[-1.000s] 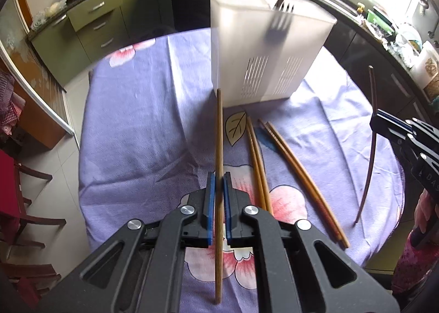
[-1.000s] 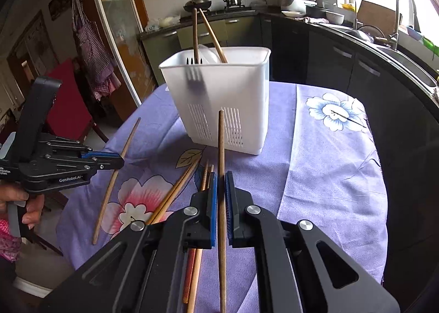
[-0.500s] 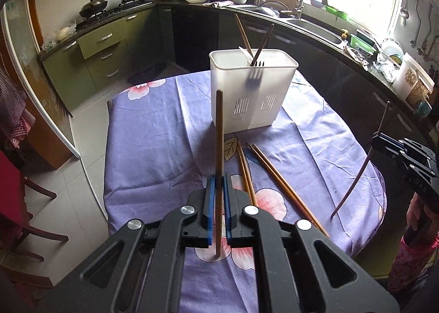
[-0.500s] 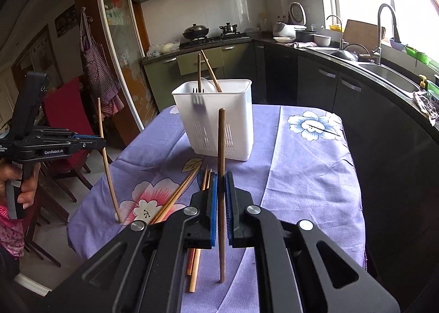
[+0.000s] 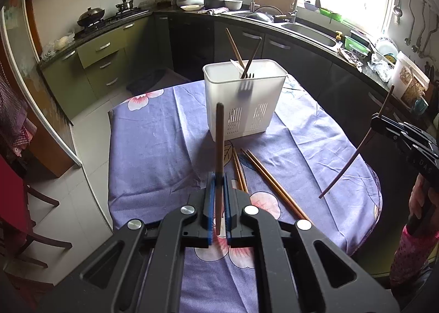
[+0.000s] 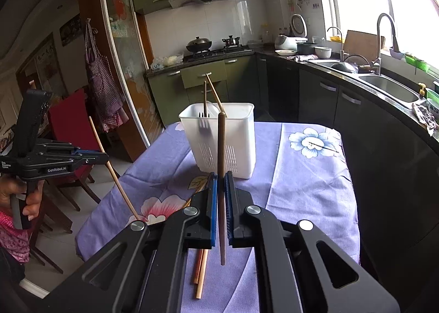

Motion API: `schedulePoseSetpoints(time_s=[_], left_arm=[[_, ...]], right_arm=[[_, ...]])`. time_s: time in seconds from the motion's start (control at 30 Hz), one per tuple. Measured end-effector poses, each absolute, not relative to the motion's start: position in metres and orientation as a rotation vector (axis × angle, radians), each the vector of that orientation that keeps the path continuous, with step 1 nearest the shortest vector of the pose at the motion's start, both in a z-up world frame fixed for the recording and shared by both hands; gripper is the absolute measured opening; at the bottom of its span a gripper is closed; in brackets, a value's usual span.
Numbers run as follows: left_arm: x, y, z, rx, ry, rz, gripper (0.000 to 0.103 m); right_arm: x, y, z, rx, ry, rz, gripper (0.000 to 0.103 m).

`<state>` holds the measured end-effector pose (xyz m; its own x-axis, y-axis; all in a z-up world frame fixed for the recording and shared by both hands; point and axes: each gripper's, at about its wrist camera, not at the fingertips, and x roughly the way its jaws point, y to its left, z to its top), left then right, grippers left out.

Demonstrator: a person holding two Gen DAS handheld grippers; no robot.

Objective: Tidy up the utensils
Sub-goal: 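Lift both held chopsticks upright and carry them above the white holder, then open both tools to drop the chopsticks into the holder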

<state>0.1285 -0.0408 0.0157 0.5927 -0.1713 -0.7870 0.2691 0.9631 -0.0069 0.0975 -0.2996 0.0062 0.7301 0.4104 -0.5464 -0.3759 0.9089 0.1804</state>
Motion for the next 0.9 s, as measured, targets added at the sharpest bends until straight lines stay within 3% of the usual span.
schedulePoseSetpoints(time_s=[0.2,0.63,0.9], left_arm=[[0.15,-0.054,0.044,0.122,0.872,-0.285,0.006],[0.212,-0.078,0.155,0.129,0.655,-0.283,0.006],[0.277,-0.087,0.137,0.094,0.651,-0.257,0.006]], right_arm=[[0.125,-0.291,0.048,0.059,0.556,0.445,0.006],[0.215,-0.275,0.13,0.105,0.399,0.415,0.006],[0.286,-0.257,0.117,0.088,0.441,0.374,0.006]])
